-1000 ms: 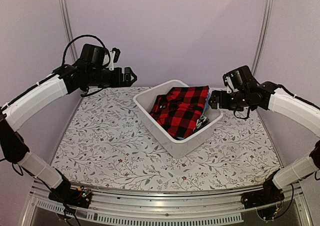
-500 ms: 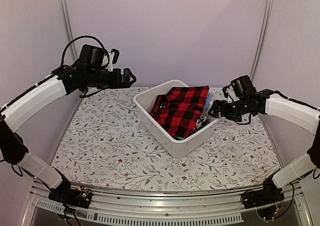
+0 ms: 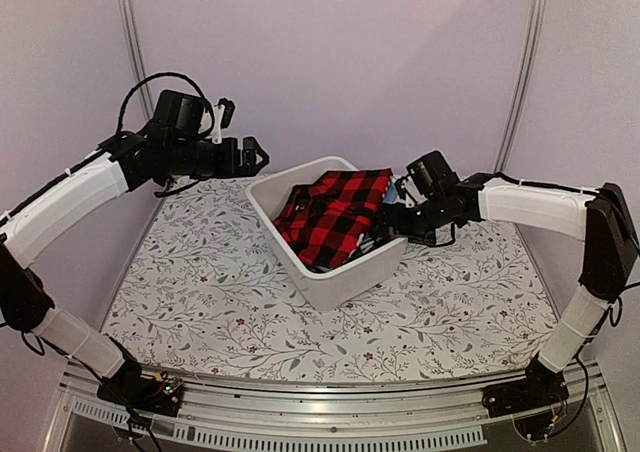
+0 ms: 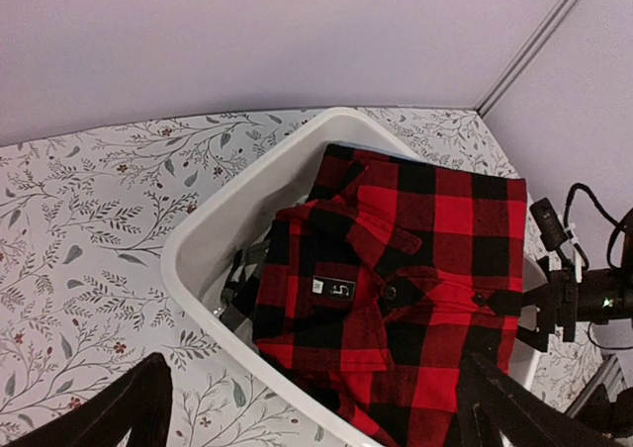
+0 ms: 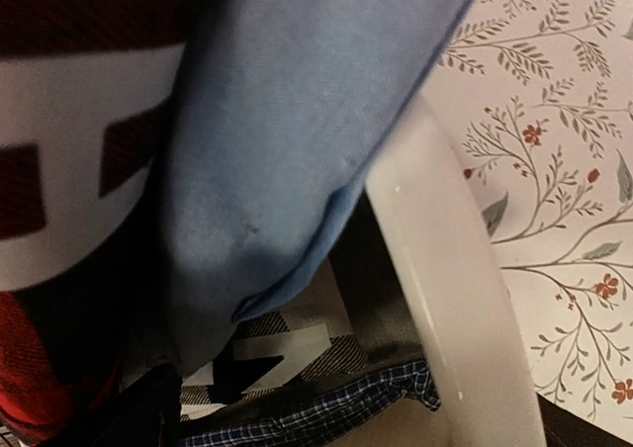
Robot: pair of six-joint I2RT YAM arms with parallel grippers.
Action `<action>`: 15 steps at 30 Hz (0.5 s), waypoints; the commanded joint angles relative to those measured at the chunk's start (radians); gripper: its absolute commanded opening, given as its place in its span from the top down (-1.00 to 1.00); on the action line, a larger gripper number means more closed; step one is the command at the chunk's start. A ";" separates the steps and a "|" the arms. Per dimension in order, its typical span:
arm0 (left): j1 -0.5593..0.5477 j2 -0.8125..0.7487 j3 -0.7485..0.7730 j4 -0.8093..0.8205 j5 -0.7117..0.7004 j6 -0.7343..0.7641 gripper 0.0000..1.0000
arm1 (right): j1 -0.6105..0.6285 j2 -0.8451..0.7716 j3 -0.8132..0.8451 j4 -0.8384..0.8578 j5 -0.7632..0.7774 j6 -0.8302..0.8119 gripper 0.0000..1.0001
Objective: Fold and stack the long sleeve shirts
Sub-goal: Move the bin to the center of the board.
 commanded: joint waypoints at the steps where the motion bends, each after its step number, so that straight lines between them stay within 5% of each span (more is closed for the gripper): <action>1: 0.015 -0.037 -0.019 -0.012 0.014 -0.001 -0.99 | 0.047 0.139 0.207 0.105 -0.055 -0.002 -0.96; 8: 0.020 -0.050 -0.012 -0.022 0.020 0.000 -0.99 | 0.145 0.393 0.548 0.032 -0.096 -0.046 -0.96; 15: 0.004 -0.048 -0.014 0.003 0.146 -0.008 -0.99 | 0.158 0.348 0.513 0.019 -0.046 -0.085 -0.98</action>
